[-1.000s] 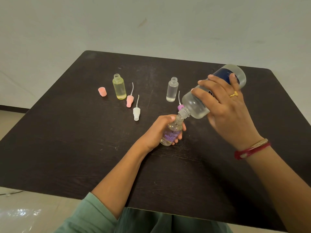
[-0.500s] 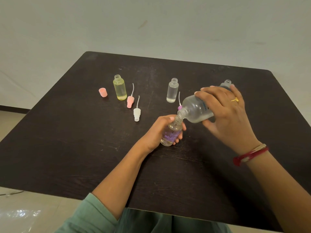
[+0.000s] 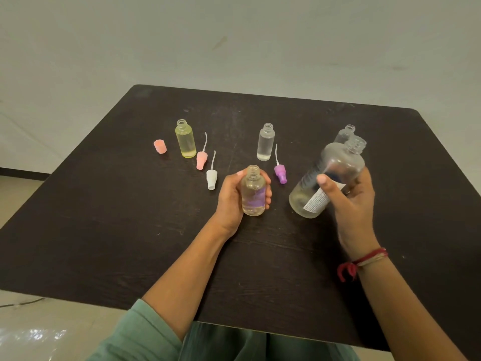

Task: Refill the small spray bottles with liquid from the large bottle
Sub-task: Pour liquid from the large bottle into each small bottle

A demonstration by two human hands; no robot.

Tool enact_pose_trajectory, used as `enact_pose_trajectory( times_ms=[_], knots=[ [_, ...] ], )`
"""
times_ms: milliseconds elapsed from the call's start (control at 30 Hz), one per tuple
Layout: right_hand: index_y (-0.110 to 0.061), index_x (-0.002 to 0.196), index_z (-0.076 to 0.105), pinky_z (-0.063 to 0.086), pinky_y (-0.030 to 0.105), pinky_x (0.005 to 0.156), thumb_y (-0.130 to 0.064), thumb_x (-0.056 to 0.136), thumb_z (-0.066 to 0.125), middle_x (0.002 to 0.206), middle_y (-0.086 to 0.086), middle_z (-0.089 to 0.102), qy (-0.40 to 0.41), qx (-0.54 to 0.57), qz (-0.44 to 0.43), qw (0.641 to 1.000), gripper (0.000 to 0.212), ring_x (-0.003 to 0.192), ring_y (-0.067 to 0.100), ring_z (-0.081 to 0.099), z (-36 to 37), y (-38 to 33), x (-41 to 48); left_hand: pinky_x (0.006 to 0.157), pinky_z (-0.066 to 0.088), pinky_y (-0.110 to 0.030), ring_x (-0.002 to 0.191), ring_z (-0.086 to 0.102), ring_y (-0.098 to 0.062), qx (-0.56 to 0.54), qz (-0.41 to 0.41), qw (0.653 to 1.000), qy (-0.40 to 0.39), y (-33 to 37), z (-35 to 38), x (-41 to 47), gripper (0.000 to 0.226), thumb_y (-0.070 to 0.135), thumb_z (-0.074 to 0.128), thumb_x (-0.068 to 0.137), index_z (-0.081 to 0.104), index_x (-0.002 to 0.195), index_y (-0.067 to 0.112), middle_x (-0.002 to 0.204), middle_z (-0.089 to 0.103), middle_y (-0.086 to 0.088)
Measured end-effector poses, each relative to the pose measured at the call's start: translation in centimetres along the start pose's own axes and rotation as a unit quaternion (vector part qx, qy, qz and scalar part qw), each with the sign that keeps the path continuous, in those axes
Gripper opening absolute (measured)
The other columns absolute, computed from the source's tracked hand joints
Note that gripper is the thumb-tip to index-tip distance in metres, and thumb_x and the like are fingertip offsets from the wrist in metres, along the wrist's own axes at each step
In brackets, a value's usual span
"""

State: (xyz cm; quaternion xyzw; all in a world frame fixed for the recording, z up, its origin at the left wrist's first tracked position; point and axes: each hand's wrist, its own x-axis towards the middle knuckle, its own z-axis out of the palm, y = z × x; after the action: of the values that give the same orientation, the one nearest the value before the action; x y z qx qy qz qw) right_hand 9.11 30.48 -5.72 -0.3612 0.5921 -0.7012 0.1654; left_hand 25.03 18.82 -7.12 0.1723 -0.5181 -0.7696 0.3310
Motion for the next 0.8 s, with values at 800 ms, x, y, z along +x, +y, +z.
enact_pose_trajectory(
  times_ms=[800],
  knots=[
    [-0.045, 0.128, 0.041, 0.044, 0.020, 0.098, -0.056, 0.062, 0.078, 0.125, -0.028, 0.053, -0.081, -0.058, -0.049, 0.994, 0.077, 0.122, 0.005, 0.051, 1.4, 1.2, -1.9, 0.081, 0.049, -0.024, 0.085, 0.061, -0.003, 0.140, 0.038, 0.987, 0.062, -0.1, -1.6, 0.0, 0.042, 0.017, 0.060, 0.067, 0.051, 0.108, 0.015, 0.090, 0.062, 0.005]
  ],
)
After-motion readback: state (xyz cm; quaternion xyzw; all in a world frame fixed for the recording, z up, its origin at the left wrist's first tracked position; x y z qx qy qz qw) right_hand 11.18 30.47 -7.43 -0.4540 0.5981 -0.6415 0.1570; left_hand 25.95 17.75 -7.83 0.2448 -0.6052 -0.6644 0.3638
